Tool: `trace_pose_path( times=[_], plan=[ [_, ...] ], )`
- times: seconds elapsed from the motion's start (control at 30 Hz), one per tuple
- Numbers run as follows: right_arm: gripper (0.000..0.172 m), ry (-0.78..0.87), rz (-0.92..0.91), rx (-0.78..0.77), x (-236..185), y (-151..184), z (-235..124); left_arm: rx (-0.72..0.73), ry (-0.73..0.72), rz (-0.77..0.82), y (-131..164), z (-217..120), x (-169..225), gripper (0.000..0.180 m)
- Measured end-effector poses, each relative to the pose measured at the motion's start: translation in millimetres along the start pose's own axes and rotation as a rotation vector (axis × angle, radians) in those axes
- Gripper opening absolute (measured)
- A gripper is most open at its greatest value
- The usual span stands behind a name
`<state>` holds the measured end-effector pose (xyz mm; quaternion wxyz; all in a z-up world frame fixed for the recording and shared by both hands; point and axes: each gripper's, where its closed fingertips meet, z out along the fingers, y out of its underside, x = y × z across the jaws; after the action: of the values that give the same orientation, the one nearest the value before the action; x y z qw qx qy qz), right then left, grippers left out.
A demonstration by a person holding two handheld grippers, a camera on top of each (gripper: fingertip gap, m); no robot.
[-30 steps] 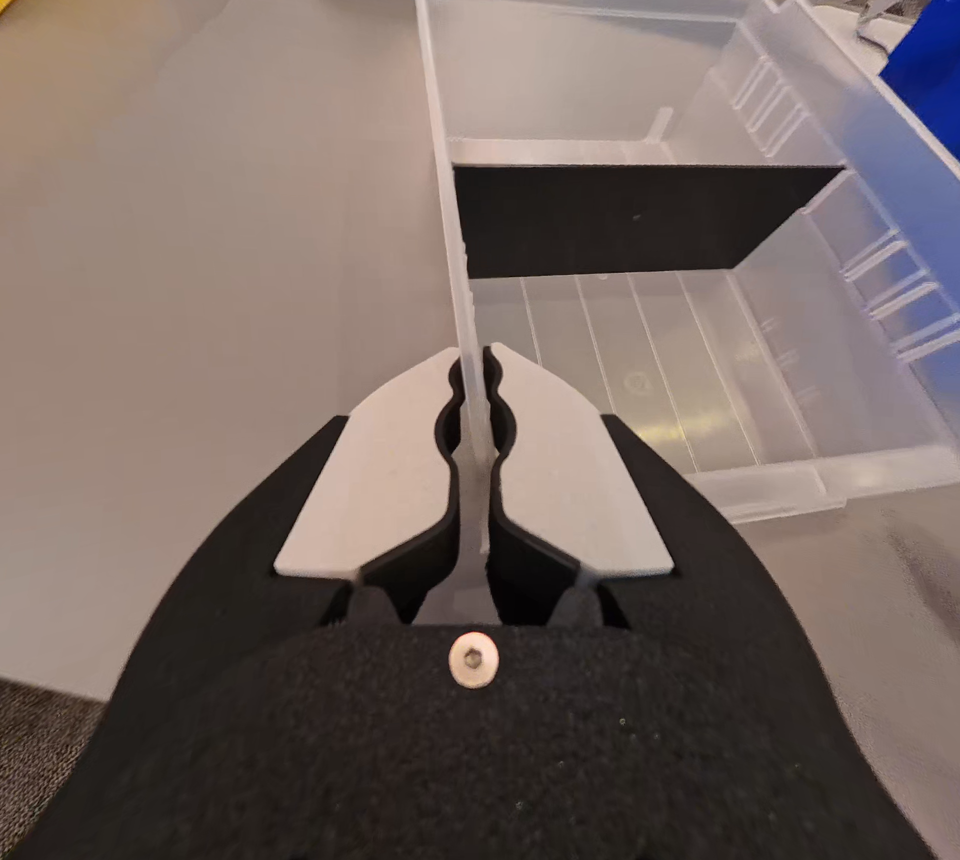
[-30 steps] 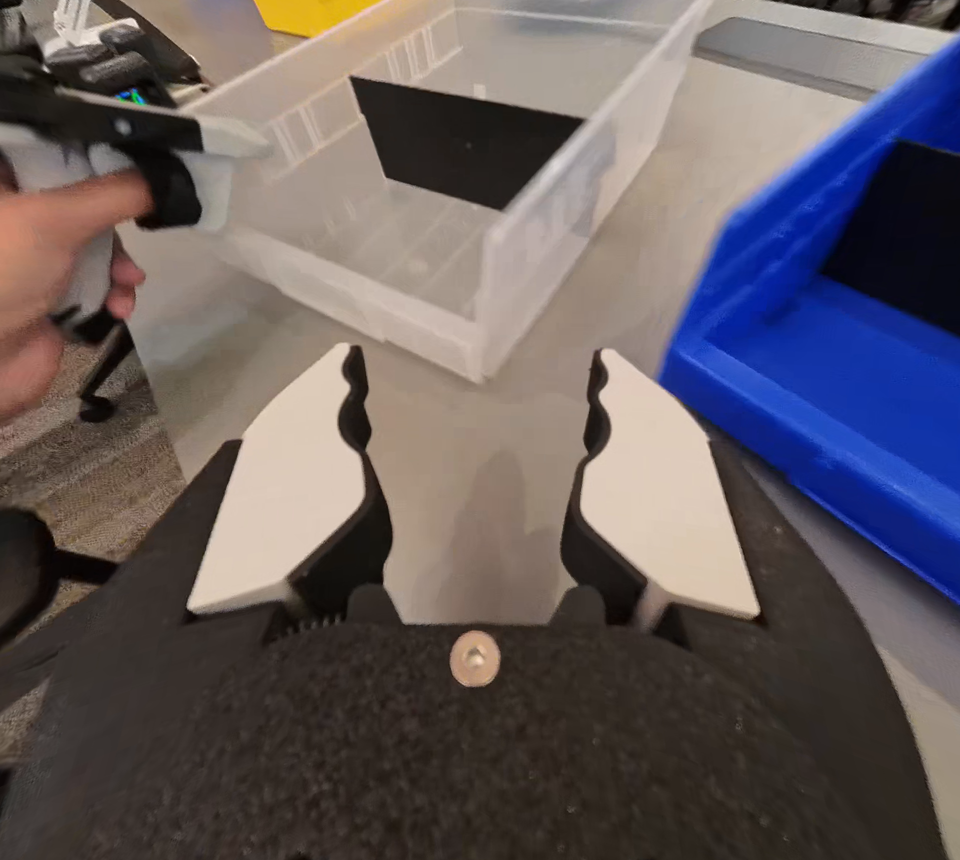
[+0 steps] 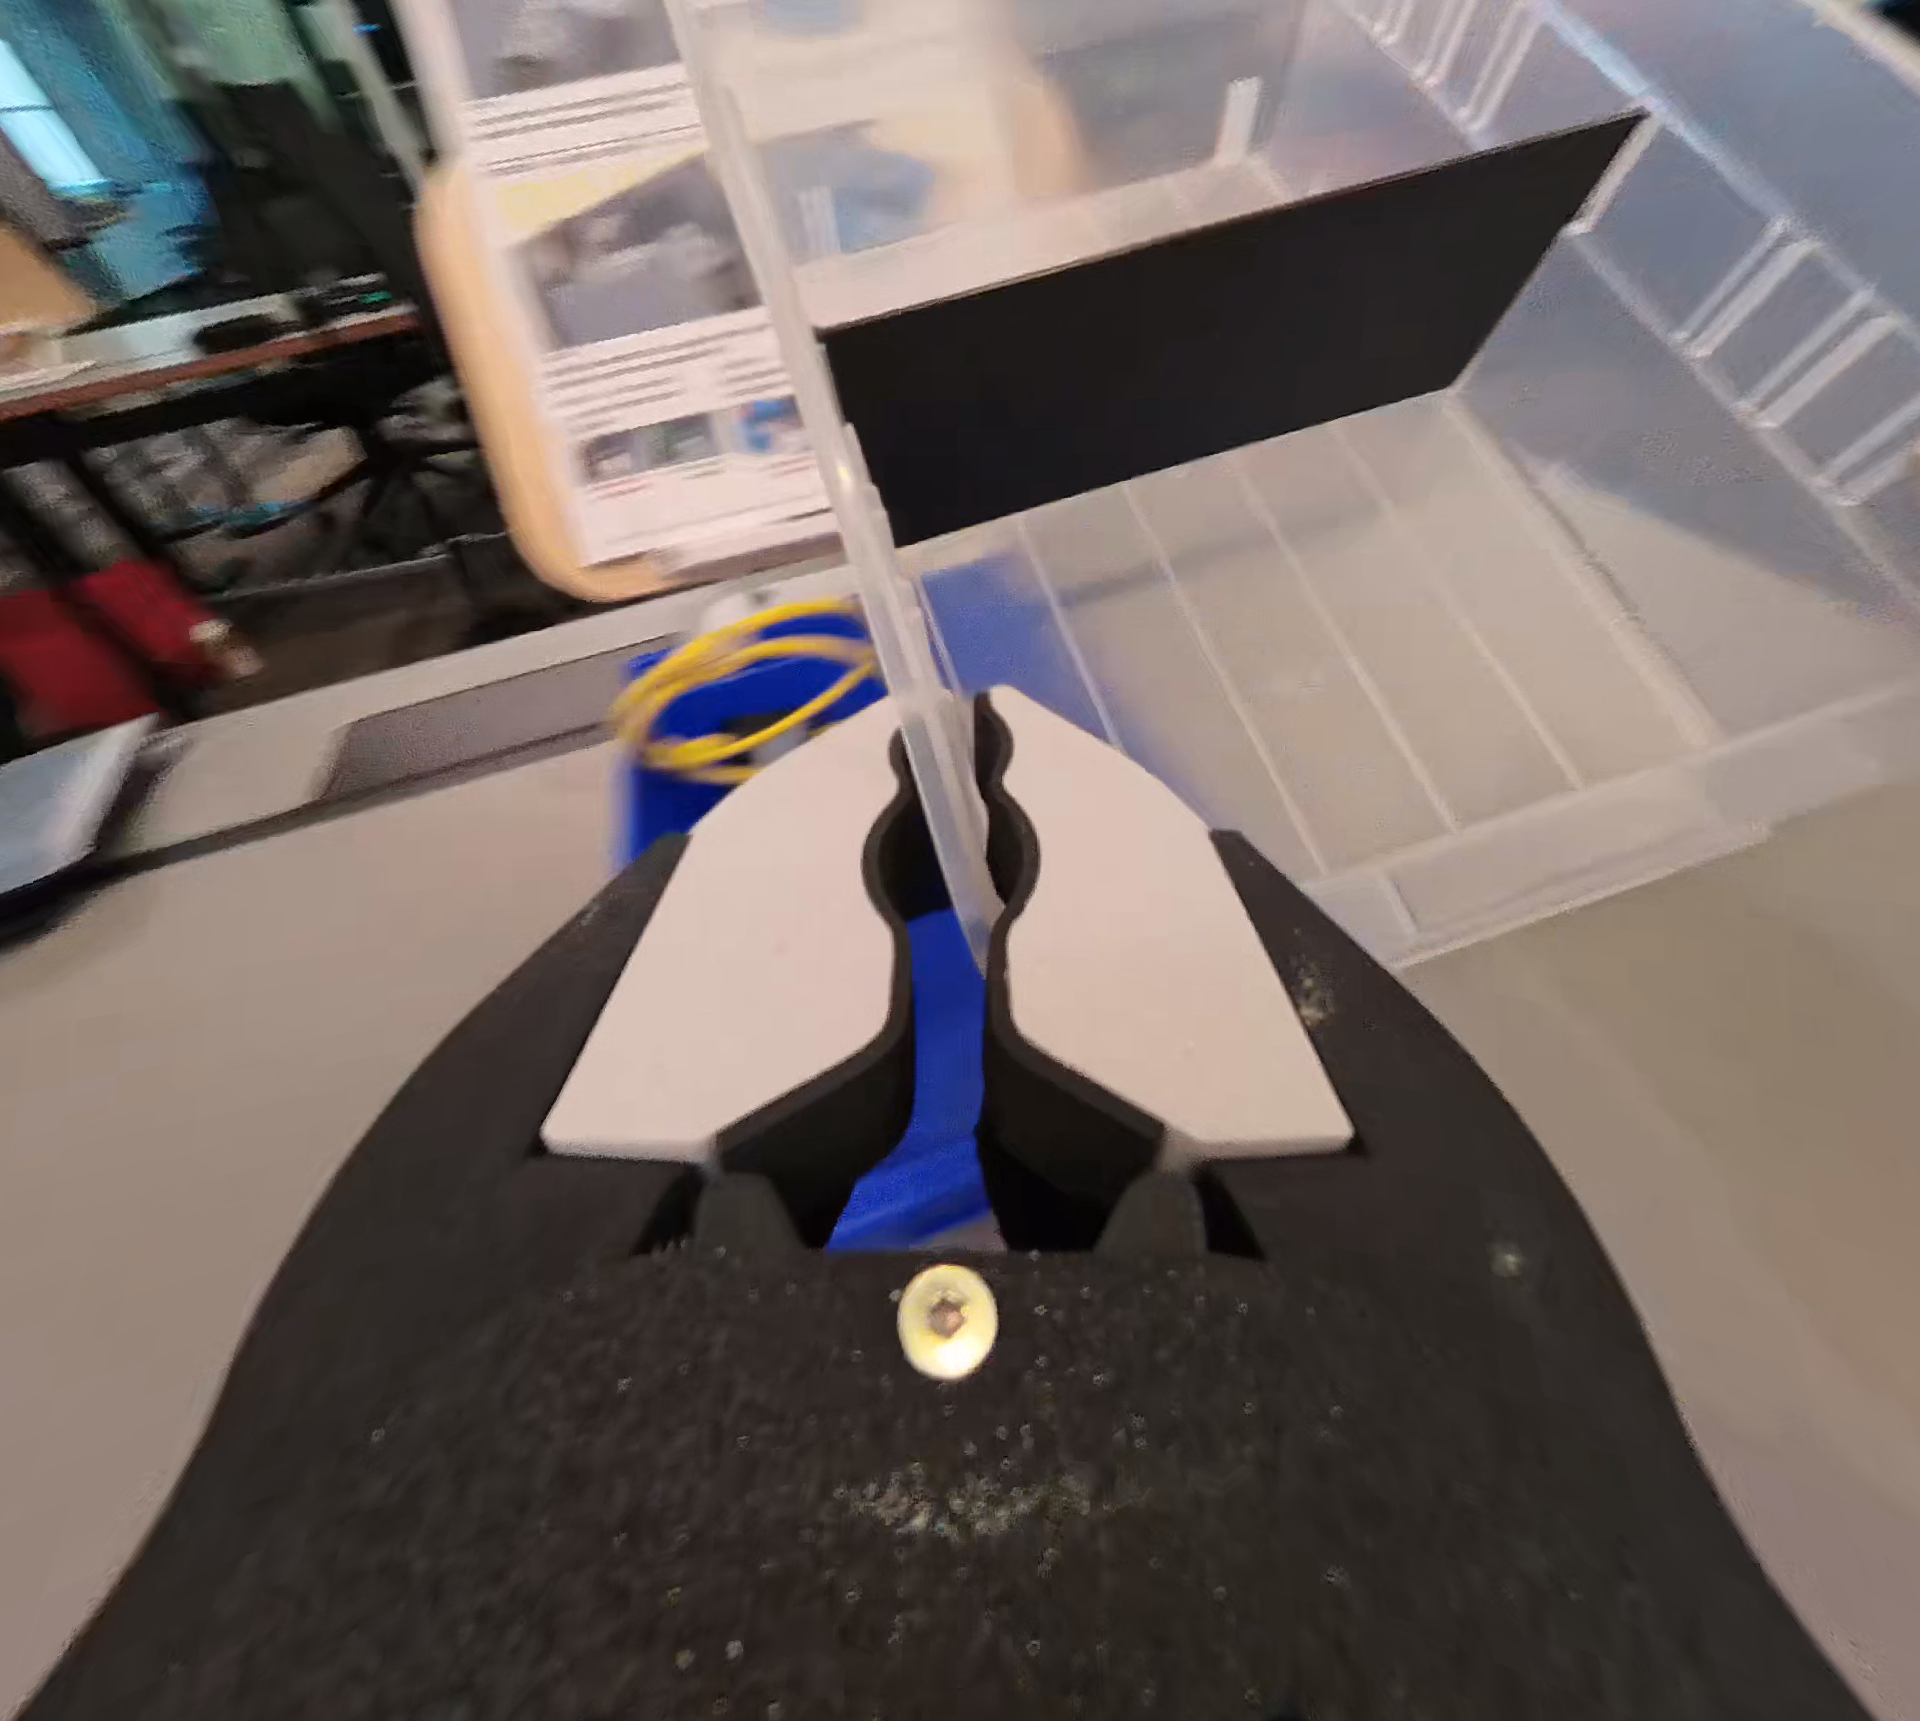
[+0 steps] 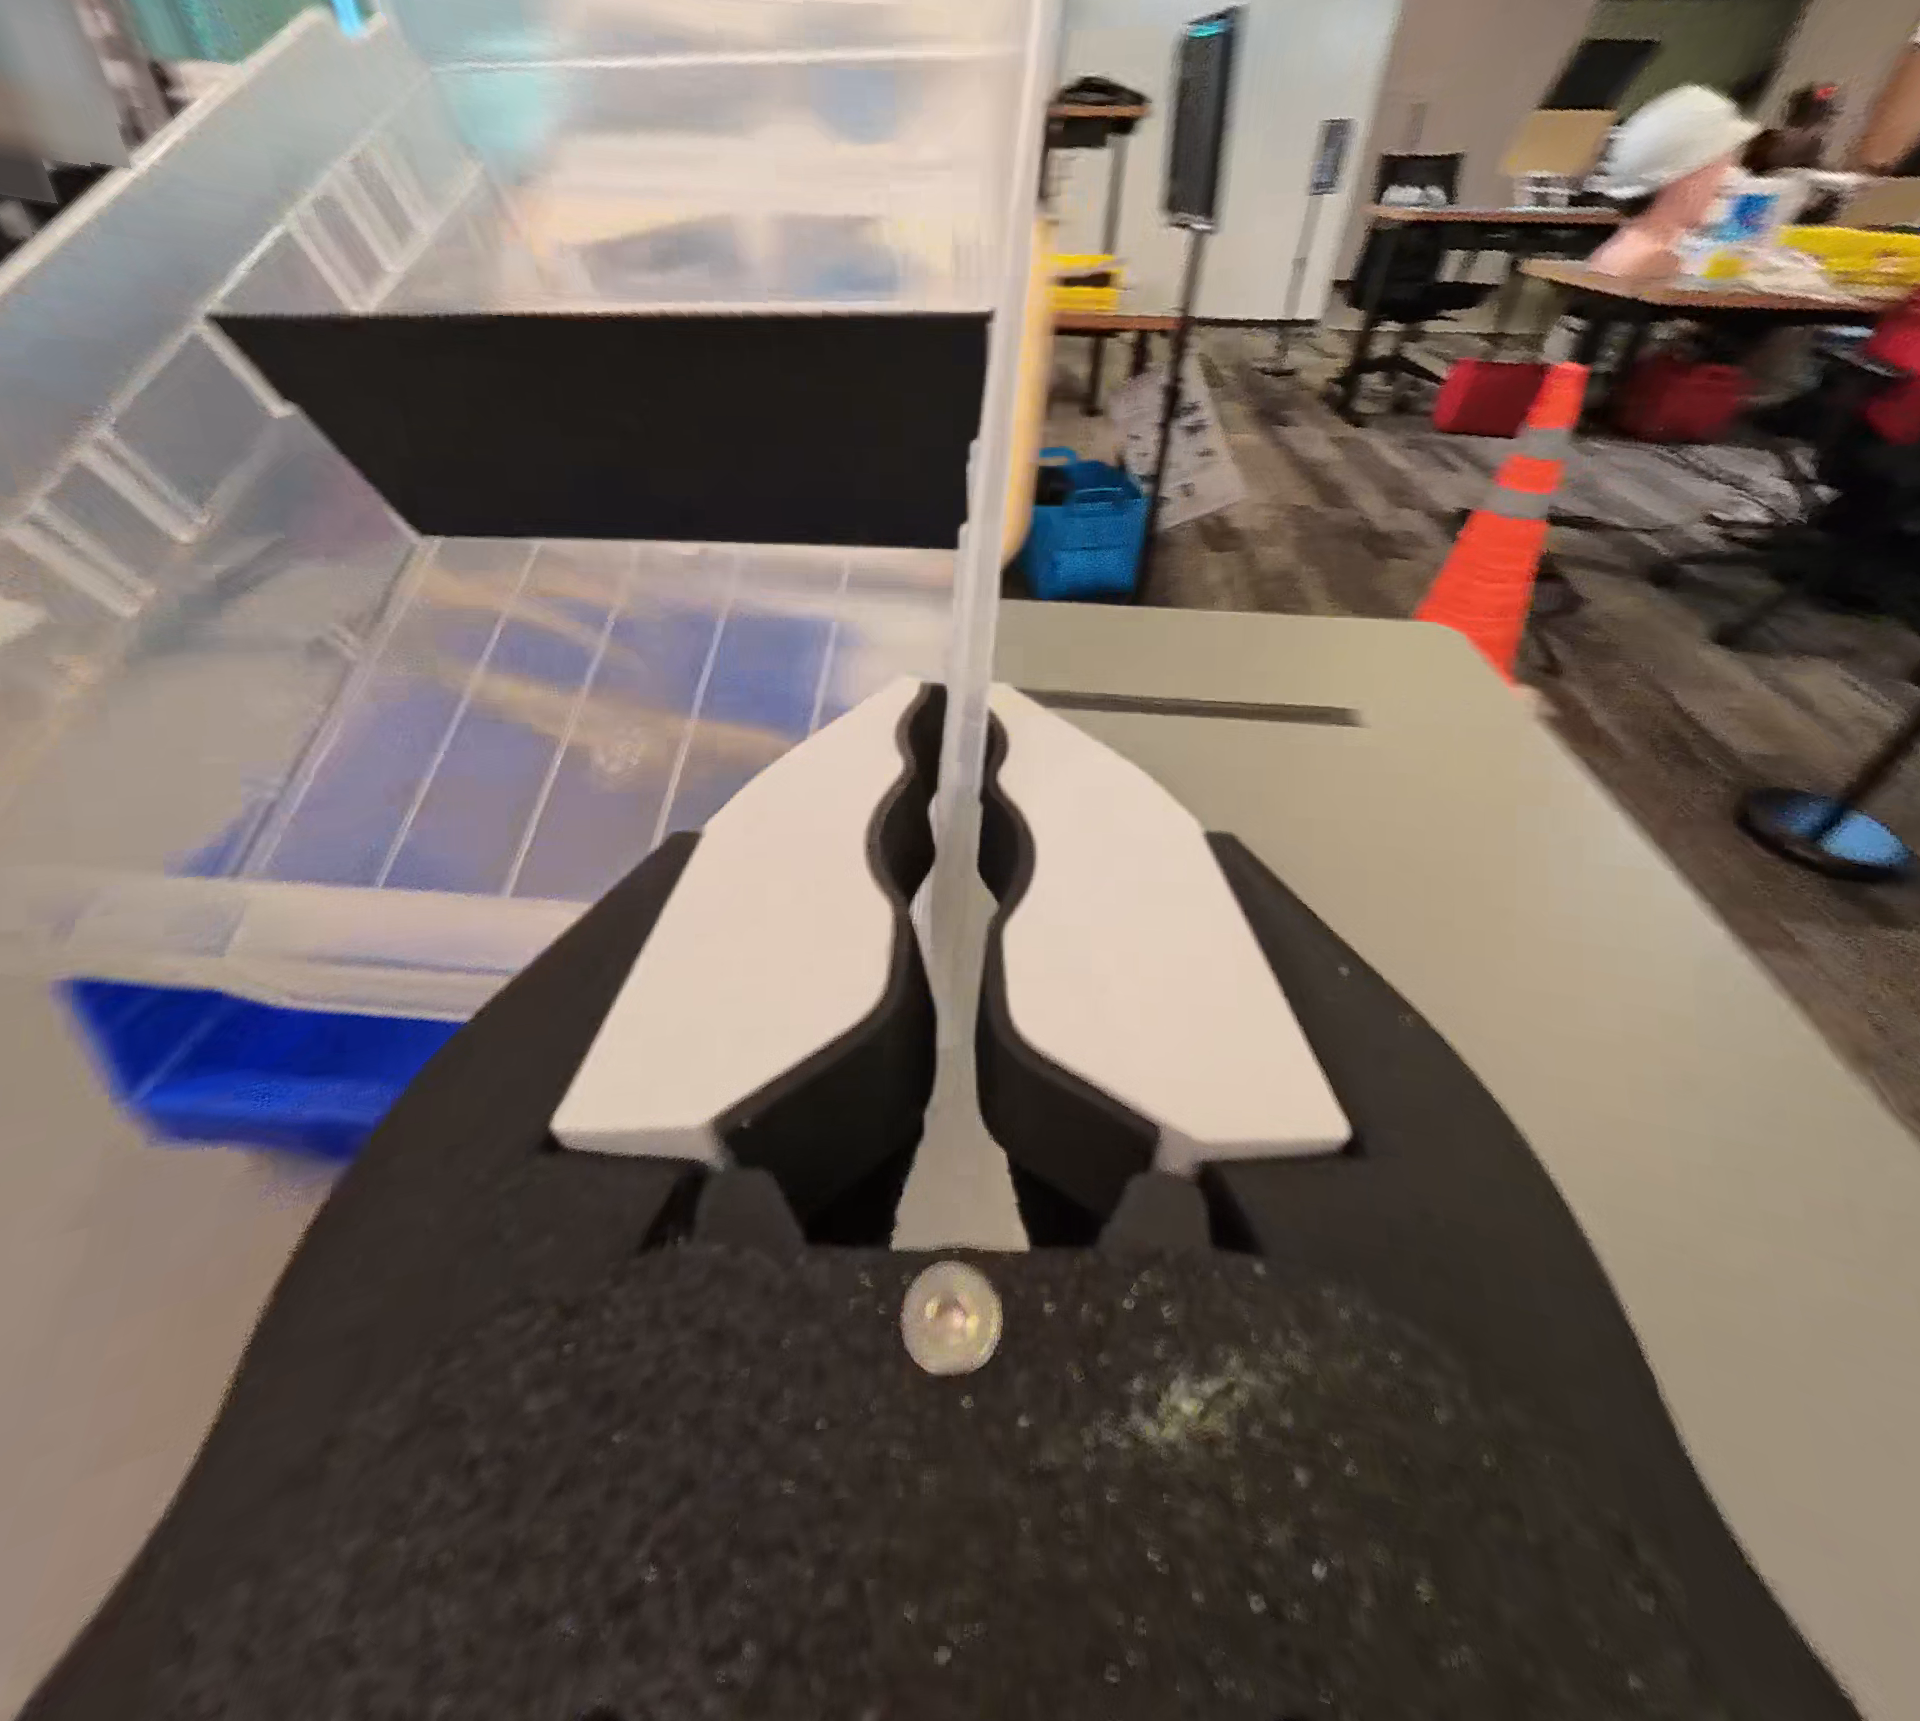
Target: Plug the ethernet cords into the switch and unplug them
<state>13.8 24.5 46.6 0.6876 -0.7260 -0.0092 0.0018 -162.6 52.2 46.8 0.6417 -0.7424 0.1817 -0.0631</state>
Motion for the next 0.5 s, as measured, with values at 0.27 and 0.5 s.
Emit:
trace_pose_path(
  times=[0.27, 0.5],
  plan=[
    [0.003, 0.124, 0.11, -0.233, 193, 74, 24, -0.201, 0.098, -0.065, 41, 105, 171, 0.007],
    [0.002, 0.107, 0.06, -0.452, 227, 159, 40, -0.371, 0.136, -0.139, 125, 134, 211, 0.009]
  ],
)
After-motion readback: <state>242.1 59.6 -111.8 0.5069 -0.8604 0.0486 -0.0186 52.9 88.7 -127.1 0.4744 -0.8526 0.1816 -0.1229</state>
